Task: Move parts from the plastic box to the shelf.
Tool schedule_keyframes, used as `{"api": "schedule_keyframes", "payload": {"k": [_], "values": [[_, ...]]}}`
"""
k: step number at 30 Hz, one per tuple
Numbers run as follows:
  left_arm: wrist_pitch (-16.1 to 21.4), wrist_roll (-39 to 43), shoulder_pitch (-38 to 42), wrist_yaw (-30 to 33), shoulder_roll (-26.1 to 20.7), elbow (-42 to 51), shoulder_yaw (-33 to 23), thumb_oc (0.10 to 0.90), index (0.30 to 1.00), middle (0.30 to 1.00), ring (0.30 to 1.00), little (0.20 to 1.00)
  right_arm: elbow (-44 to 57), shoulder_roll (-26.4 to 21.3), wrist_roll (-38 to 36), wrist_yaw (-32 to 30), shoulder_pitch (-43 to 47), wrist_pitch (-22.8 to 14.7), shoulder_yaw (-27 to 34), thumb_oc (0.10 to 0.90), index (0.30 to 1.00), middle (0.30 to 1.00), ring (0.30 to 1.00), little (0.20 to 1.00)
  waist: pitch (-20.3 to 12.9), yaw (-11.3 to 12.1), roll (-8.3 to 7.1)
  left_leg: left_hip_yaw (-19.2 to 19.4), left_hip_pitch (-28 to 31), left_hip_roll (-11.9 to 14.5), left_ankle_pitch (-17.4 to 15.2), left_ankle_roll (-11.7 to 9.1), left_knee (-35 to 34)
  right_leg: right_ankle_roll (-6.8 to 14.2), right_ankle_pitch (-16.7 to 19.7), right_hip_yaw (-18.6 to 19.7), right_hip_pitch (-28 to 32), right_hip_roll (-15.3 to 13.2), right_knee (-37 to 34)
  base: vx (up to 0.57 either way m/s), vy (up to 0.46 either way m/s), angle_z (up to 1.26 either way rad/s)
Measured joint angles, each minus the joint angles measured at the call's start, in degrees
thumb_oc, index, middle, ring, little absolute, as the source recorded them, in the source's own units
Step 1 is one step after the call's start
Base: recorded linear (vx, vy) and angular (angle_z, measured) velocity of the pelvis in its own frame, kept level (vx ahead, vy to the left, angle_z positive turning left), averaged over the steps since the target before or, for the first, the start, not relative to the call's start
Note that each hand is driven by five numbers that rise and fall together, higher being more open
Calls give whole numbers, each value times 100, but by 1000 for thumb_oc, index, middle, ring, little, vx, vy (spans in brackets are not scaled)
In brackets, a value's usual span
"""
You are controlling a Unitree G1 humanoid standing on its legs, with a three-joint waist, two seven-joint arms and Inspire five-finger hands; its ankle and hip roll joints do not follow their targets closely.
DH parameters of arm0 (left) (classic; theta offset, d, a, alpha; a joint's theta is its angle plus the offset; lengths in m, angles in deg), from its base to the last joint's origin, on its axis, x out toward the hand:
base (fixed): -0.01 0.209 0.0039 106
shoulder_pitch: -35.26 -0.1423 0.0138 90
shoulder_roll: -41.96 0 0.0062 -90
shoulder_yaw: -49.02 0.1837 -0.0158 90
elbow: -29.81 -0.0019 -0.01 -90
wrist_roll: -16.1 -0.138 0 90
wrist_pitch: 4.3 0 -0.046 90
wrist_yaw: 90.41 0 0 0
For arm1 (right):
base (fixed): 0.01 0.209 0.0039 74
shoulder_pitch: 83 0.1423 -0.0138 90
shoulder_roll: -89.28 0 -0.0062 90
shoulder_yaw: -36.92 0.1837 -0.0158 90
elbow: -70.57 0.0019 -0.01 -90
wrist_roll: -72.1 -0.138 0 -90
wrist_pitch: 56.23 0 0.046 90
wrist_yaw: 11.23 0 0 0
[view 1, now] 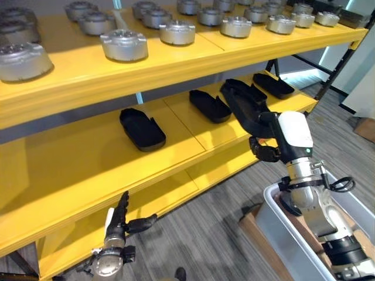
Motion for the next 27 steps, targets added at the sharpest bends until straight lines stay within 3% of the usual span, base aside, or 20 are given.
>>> {"api": "schedule_keyframes", "payload": {"k": [3,4,5,6,8,10,15,19,20,21,22,23,24,25,26,27], "values": [[2,3,-1,-12,115,29,60,900,1000,1000,1000,1000,0,-186,-2,114,-89,-18,-7,400,300,300,300,300,-30,-238,-110,-256,-126,-151,-15,-76,-24,-271,-122,-45,69,868,-587,36,-57,62],[-7,9,-12,-15,282,39,120,900,1000,1000,1000,1000,0,-323,-5,115,-85,-18,3,400,300,300,300,300,-48,-318,-43,-317,-138,-187,-14,-80,-80,-677,-11,88,165,1012,-975,20,-77,77],[-6,17,-39,-15,393,133,206,900,1000,1000,1000,1000,0,-422,-7,117,-29,-23,2,400,300,300,300,300,-65,-274,92,-365,-284,-91,33,-149,-136,-658,202,214,240,1206,-1346,47,-123,49],[-9,19,-16,-11,397,138,220,900,1000,1000,1000,1000,1,-420,-11,126,5,-31,-3,400,300,300,300,300,-70,-197,102,-405,-322,-12,155,-309,-146,-822,317,193,318,1291,-1521,69,-129,18],[-8,41,-13,-15,475,339,196,900,1000,1000,1000,1000,2,-425,-26,137,73,-46,-7,400,300,300,300,300,-82,-154,111,-473,-278,66,205,-419,-158,-904,642,-32,732,1413,-2367,86,-122,25],[-2,43,-38,-17,474,444,198,900,1000,1000,1000,1000,2,-422,-29,152,173,-51,-11,400,300,300,300,300,-89,-113,123,-523,-281,72,198,-451,-161,-951,833,-68,952,1461,-2777,52,-97,19],[-2,62,-180,-19,534,430,162,900,1000,1000,1000,1000,1,-444,-84,248,496,-55,-24,400,300,300,300,300,-96,-17,144,-584,-250,50,212,-531,-148,-908,805,-141,1088,1470,-2861,4,-79,12],[-2,74,-89,-30,611,392,198,900,1000,1000,1000,1000,1,-647,-124,239,520,-51,-19,400,300,300,300,300,-76,43,251,-916,-496,-46,288,-642,-35,-922,746,-654,1114,1398,-2853,-110,21,68],[-3,80,18,-34,605,250,272,900,1000,1000,1000,1000,-5,-747,-124,234,517,-32,-20,400,300,300,300,300,-61,23,272,-935,-655,-154,430,-825,62,-929,744,-892,1112,1295,-2847,-132,49,154],[-3,283,193,-32,546,186,335,900,1000,1000,1000,1000,13,-870,-121,232,592,-32,-25,400,300,300,300,300,15,-49,174,213,-932,106,-221,-852,588,-1231,798,-1321,1027,1020,-2801,-107,60,151],[-4,284,192,-20,491,185,317,900,1000,1000,1000,1000,23,-874,-121,232,620,-94,-69,400,300,300,300,300,74,40,67,579,-902,498,-287,-882,894,-1208,770,-1313,958,879,-2717,-35,113,102],[-1,312,151,-18,476,169,321,900,1000,1000,1000,1000,22,-786,-118,233,681,-169,-104,400,300,300,300,300,101,122,51,187,-796,851,-309,-985,950,-1189,743,-1308,831,732,-2536,-35,394,40],[-2,498,295,-22,375,122,333,900,1000,1000,1000,1000,29,-711,-122,197,743,-157,-83,400,300,300,300,300,164,110,-43,-339,-842,1584,-317,-1425,1261,-1165,724,-1414,661,584,-2375,7,355,41],[-8,509,406,-15,362,96,312,900,1000,1000,1000,1000,28,-747,-122,180,757,-137,-42,400,300,300,300,300,219,-9,-16,-304,-861,2214,-292,-1483,1230,-977,673,-1596,641,558,-2208,13,488,86],[-11,509,468,-14,382,91,331,900,1000,1000,1000,1000,24,-819,-121,129,769,-91,-39,400,300,300,300,300,258,-226,54,-160,-837,2770,-203,-1536,1054,-952,499,-1726,650,523,-1984,23,291,84],[-11,510,472,-11,427,97,359,900,1000,1000,1000,1000,19,-833,-121,125,759,-35,-42,400,300,300,300,300,262,-303,72,-71,-763,2884,-148,-1525,945,-895,467,-1754,649,405,-1875,44,400,67]]}}
